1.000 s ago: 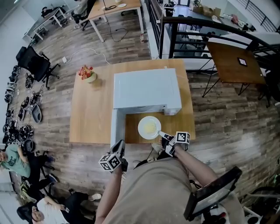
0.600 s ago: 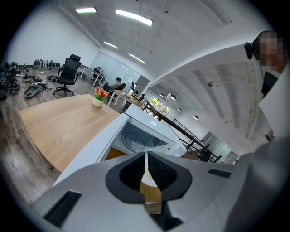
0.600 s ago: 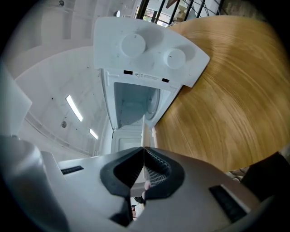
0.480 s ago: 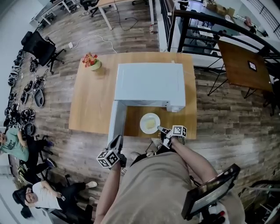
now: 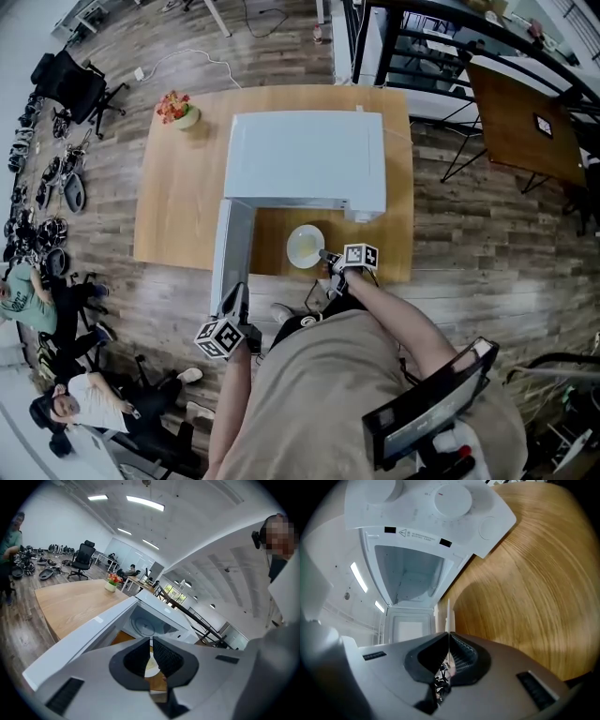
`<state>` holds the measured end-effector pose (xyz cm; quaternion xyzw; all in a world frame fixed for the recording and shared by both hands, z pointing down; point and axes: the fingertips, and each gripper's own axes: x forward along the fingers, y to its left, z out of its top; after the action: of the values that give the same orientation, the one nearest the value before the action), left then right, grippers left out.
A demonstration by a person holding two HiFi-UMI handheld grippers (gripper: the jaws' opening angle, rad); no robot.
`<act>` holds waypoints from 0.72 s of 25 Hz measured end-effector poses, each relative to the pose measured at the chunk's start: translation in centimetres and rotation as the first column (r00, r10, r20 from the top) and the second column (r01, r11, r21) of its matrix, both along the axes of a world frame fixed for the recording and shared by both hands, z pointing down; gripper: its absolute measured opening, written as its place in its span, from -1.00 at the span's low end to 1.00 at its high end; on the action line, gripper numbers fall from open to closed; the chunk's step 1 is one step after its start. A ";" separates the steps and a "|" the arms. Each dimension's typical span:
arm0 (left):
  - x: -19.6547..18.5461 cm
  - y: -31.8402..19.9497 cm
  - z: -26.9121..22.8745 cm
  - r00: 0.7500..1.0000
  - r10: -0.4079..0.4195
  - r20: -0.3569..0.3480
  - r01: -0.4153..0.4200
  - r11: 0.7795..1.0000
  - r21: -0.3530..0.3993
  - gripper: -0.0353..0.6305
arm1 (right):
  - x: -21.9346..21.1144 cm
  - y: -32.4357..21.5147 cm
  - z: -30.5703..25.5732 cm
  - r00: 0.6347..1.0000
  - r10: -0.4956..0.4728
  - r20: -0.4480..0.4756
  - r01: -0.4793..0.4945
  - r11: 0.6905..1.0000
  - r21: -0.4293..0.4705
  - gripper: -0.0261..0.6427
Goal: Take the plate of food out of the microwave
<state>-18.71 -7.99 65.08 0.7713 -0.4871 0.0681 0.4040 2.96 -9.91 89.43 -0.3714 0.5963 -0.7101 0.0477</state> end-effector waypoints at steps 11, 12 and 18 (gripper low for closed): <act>1.8 -0.2 -0.4 1.000 -0.016 0.005 0.016 1.000 0.011 -0.89 | 2.1 -1.8 0.9 0.932 -0.125 -0.340 0.170 0.980 0.107 0.02; 2.1 -0.2 -0.4 1.000 -0.014 0.005 0.014 1.000 0.011 -0.89 | 2.1 -1.9 0.8 0.927 -0.131 -0.352 0.181 0.977 0.113 0.22; 3.9 0.1 0.4 1.000 0.016 -0.004 -0.016 1.000 -0.006 -0.89 | 2.1 -1.3 0.6 0.804 -0.263 -0.534 0.370 0.923 0.102 0.73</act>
<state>-14.84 -7.88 65.47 0.7742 -0.4797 0.0713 0.4068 5.10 -11.18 90.03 -0.4340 0.7097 -0.5199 -0.1941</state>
